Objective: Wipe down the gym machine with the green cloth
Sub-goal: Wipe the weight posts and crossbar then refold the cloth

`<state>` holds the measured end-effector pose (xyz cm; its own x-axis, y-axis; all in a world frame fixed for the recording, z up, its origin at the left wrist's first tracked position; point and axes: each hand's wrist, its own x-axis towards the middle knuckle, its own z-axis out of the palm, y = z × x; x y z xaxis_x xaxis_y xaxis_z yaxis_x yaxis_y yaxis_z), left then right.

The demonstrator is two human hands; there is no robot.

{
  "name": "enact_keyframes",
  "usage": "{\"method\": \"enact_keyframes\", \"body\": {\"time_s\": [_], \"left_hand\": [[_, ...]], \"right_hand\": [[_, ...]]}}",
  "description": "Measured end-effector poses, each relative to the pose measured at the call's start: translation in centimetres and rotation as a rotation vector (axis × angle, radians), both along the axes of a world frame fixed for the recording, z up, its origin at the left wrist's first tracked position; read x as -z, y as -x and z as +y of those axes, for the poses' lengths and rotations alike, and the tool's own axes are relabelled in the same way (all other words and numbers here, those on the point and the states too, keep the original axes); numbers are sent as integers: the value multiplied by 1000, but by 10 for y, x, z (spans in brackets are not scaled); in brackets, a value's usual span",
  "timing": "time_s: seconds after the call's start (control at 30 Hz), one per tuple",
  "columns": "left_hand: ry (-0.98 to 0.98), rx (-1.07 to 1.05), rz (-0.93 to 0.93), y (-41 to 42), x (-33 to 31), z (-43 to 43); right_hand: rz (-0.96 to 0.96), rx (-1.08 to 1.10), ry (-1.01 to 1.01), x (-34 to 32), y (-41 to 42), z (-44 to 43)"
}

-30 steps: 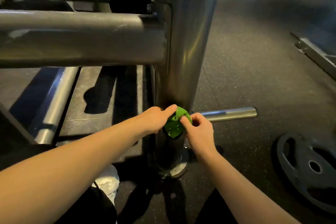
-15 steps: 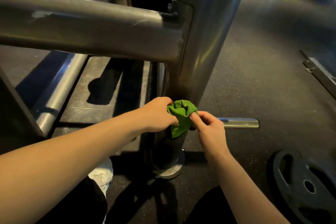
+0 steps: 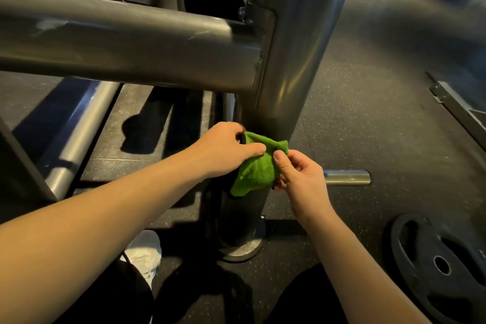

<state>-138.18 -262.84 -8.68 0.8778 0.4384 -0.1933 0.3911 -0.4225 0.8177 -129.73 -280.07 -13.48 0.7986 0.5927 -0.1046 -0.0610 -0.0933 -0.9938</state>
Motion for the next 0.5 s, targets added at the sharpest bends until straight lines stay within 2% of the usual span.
{"method": "enact_keyframes", "body": {"time_s": [0.2, 0.27, 0.37, 0.5], "left_hand": [[-53, -88, -5, -2, 1, 5], [-126, -109, -14, -3, 0, 2], [-290, -205, -125, -2, -6, 0], [-241, -284, -313, 2, -17, -1]], "right_hand": [[23, 16, -104, -14, 1, 19], [-2, 3, -126, -22, 1, 27], [-72, -1, -131, -35, -1, 35], [-155, -13, -133, -57, -5, 41]]}}
